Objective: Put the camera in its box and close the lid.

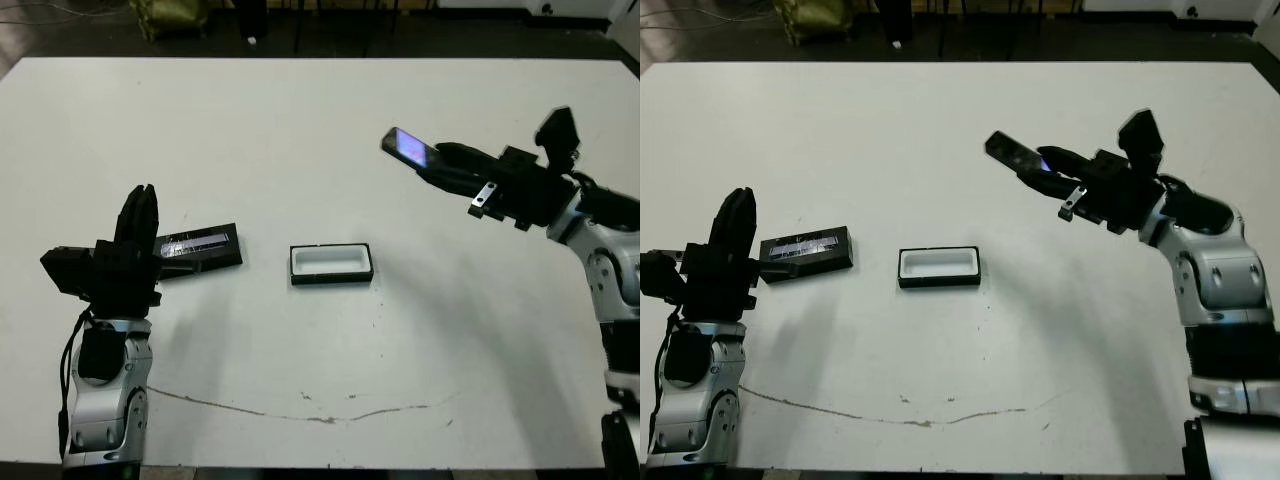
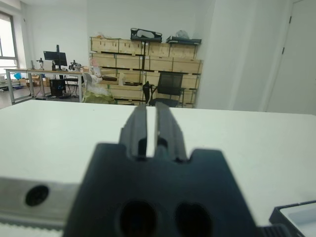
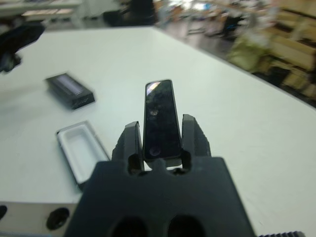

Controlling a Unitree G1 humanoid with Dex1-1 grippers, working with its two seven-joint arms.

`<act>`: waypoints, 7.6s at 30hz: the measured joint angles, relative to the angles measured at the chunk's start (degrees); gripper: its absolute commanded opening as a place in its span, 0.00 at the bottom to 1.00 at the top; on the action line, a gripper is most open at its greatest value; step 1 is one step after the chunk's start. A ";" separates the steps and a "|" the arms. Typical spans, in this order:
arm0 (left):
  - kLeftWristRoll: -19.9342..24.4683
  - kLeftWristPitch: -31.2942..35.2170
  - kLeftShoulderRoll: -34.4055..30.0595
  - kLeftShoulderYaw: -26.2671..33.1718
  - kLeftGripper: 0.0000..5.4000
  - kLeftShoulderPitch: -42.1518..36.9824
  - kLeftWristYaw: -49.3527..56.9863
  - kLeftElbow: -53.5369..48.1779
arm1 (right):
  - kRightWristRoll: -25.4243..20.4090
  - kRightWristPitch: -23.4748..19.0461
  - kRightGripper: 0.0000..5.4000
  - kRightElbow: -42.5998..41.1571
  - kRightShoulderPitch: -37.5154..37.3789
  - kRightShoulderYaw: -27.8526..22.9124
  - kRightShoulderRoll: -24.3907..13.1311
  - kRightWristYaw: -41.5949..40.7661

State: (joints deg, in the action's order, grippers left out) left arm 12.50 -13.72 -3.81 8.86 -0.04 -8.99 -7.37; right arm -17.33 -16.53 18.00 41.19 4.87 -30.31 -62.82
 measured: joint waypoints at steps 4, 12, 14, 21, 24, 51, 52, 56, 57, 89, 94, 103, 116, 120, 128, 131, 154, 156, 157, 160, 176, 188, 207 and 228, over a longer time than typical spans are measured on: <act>-0.17 0.01 0.00 0.04 0.00 0.08 0.14 -0.03 | 5.03 4.30 0.06 8.08 6.86 4.95 -0.07 -5.82; -0.22 0.23 0.02 0.08 0.00 0.14 0.29 -0.11 | 10.53 6.89 0.06 14.52 12.98 10.86 4.43 -12.06; -0.29 0.65 0.01 0.07 0.00 0.21 0.42 -0.16 | 10.55 6.82 0.06 14.66 12.99 11.52 5.67 -13.47; -0.50 2.19 0.02 -0.06 0.00 0.35 0.95 -1.11 | 10.47 4.05 0.06 12.06 12.98 12.70 7.07 -16.23; -0.62 2.31 0.02 -0.18 0.00 0.36 0.96 -1.16 | 9.51 3.18 0.06 12.28 12.98 12.75 8.16 -18.61; -0.94 2.50 0.07 -0.62 0.00 0.90 0.95 -1.48 | 11.08 3.76 0.06 20.28 13.01 14.45 10.94 -24.61; -0.95 2.53 0.07 -0.63 0.00 0.94 0.97 -1.53 | 11.29 3.76 0.06 20.37 13.01 14.45 10.90 -24.61; -0.97 2.52 0.07 -0.65 0.00 0.95 0.97 -1.53 | 11.58 4.02 0.06 20.71 13.01 14.46 10.87 -24.61; -0.98 2.52 0.07 -0.67 0.00 0.95 0.97 -1.53 | 11.80 4.20 0.06 20.71 13.01 14.46 10.84 -24.59; -0.67 2.22 0.21 -0.68 0.00 1.25 0.89 -1.38 | 17.11 8.38 0.06 26.16 13.86 15.67 13.93 -23.07; -0.57 2.22 0.30 -0.68 0.00 1.28 0.88 -1.39 | 18.22 7.61 0.06 25.80 14.21 16.13 14.29 -22.93; -0.56 2.24 0.43 -0.69 0.00 1.37 1.01 -1.51 | 18.37 5.16 0.06 24.32 14.18 16.75 14.55 -22.26; -0.67 2.44 0.79 -0.79 0.00 1.87 1.00 -1.82 | 16.88 9.52 0.45 20.17 13.36 14.35 15.17 -19.96; -0.71 2.41 0.79 -0.77 0.00 1.87 0.94 -1.78 | 16.11 9.83 0.62 17.96 13.35 13.13 13.87 -18.93; -0.79 2.44 0.88 -0.81 0.00 1.87 0.99 -1.80 | 14.00 8.59 0.95 13.51 13.27 11.09 10.94 -17.92; -0.69 2.42 0.88 -0.77 0.00 1.86 0.89 -1.73 | 12.80 7.02 0.99 10.56 12.69 10.00 9.95 -17.23; -0.88 2.48 1.11 -0.97 0.00 1.95 0.88 -1.91 | 19.48 12.74 0.25 -30.44 -18.25 1.76 10.86 28.87; -0.88 2.49 1.11 -0.96 0.00 1.95 0.88 -1.91 | 22.04 15.62 0.17 -31.54 -19.87 2.88 10.02 29.97; -0.90 2.49 1.10 -0.98 0.00 1.94 0.88 -1.92 | 23.05 16.97 0.12 -31.77 -20.57 3.42 9.70 30.35; -0.92 2.53 1.10 -0.98 0.00 1.95 0.94 -1.98 | 25.40 22.58 0.00 -31.30 -22.05 4.93 9.05 31.53; -1.00 3.06 1.10 -1.00 0.00 1.95 1.25 -2.33 | 32.53 24.27 0.00 -29.12 -23.68 10.50 8.32 32.48; -1.02 2.93 1.10 -0.99 0.00 2.00 1.19 -2.20 | 37.81 19.21 0.00 -26.40 -23.66 11.36 8.53 35.04; -0.95 2.56 1.13 -0.98 0.00 2.18 0.99 -2.07 | 36.09 5.47 0.00 -34.34 -24.19 11.32 7.52 28.73; -0.85 2.17 1.13 -0.96 0.00 2.17 0.85 -1.70 | 36.59 -0.87 0.00 -38.88 -26.85 12.84 5.25 26.51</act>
State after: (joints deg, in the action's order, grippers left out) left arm 11.64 -11.55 -2.68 7.91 2.13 -8.14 -9.07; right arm 19.26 -17.40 -20.88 14.34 17.71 -25.07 -36.31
